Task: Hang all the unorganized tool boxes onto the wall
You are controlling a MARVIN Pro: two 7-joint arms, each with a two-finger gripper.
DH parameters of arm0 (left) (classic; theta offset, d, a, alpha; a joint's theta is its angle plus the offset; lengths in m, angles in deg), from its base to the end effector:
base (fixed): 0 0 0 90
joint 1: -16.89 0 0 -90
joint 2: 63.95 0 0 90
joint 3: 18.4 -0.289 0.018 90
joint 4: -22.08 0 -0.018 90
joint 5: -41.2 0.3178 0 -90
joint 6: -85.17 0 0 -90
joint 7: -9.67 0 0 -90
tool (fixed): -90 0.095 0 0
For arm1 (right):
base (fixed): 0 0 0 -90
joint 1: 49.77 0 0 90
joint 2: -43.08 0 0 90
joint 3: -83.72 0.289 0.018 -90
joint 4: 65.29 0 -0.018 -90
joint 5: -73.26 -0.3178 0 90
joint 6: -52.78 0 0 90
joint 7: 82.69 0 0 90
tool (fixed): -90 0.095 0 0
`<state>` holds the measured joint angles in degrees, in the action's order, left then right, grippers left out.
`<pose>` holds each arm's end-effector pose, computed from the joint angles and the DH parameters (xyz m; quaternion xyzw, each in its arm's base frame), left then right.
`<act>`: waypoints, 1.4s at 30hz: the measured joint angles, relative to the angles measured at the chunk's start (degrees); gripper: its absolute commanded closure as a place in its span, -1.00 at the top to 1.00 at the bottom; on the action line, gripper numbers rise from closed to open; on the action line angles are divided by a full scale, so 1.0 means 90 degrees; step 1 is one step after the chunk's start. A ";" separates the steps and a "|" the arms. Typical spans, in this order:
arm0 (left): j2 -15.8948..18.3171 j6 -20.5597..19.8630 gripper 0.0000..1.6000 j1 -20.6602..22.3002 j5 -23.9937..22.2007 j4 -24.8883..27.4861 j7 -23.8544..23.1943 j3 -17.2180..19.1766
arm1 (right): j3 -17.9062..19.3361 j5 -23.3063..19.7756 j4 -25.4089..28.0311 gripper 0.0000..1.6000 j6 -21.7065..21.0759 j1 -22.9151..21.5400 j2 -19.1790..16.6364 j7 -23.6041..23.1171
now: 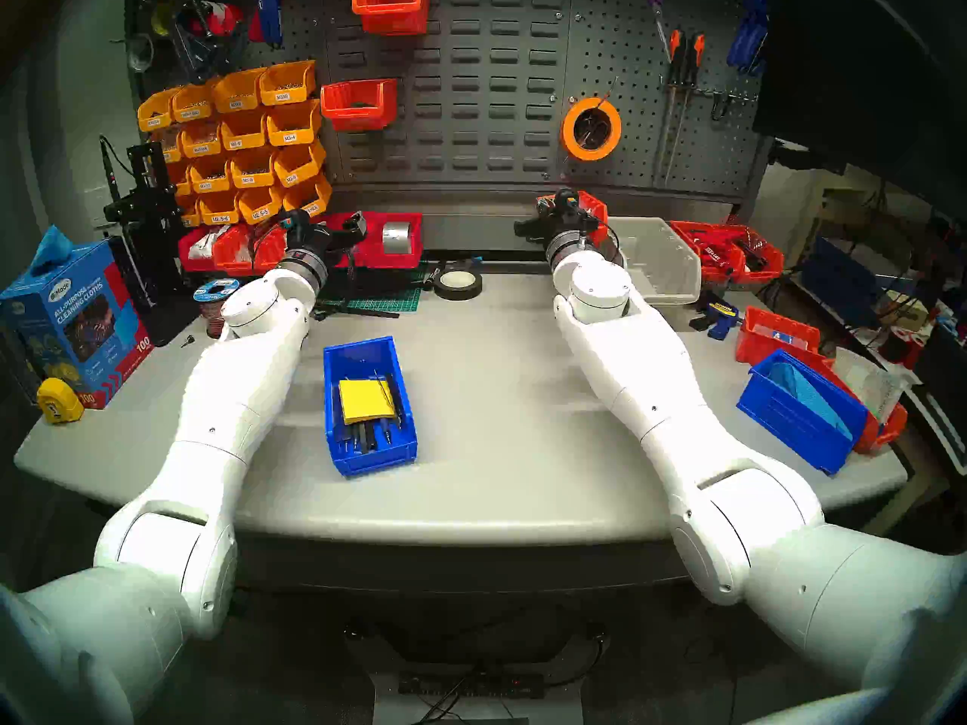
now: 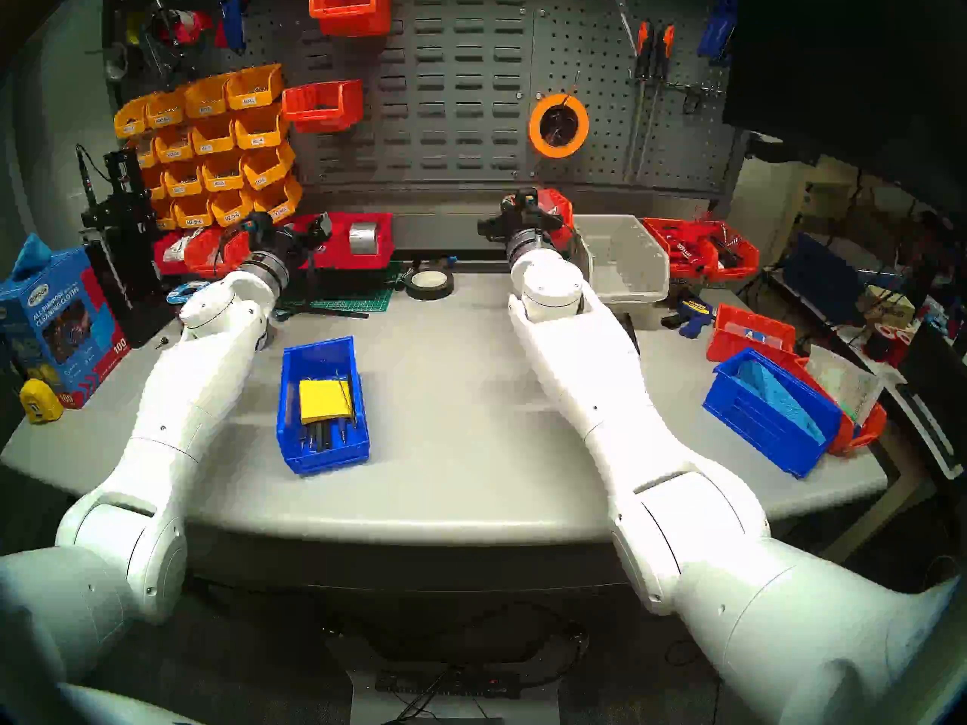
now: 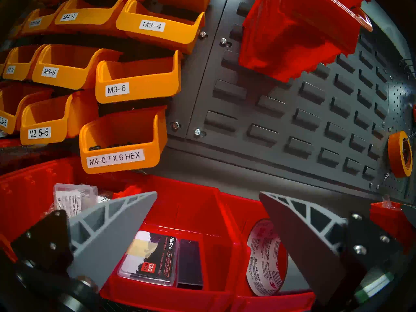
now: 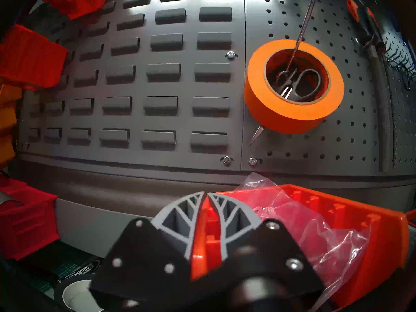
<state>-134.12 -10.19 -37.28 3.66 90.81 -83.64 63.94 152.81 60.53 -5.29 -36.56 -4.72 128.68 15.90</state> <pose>0.5807 0.0971 -0.1390 0.6460 0.0638 0.7491 0.1324 0.6117 0.0773 -0.1237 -0.6201 -0.0578 -0.7819 0.0266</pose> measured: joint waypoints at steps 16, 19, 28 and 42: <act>0.0001 0.0000 1.00 0.0000 0.0000 0.0001 -0.0001 0.0000 | 0.0274 -0.0642 -0.0403 -1.00 0.0434 -0.0099 0.0279 -0.0290; 0.0000 0.0000 1.00 0.0000 0.0000 0.0001 -0.0001 0.0000 | 0.0299 -0.0701 -0.0447 -1.00 0.0488 -0.0100 0.0317 -0.0292; -0.0001 0.0000 1.00 0.0000 0.0000 0.0001 -0.0001 0.0000 | 0.0297 -0.0744 -0.0518 -1.00 0.0611 -0.0061 0.0343 -0.0292; 0.0000 0.0000 1.00 0.0000 0.0000 0.0001 -0.0001 0.0000 | 0.0309 -0.0756 -0.0640 -1.00 0.0665 0.0126 0.0304 -0.0236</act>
<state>-134.13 -10.20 -37.28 3.66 90.83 -83.65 63.94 155.59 53.73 -11.05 -30.58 -3.58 131.41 13.78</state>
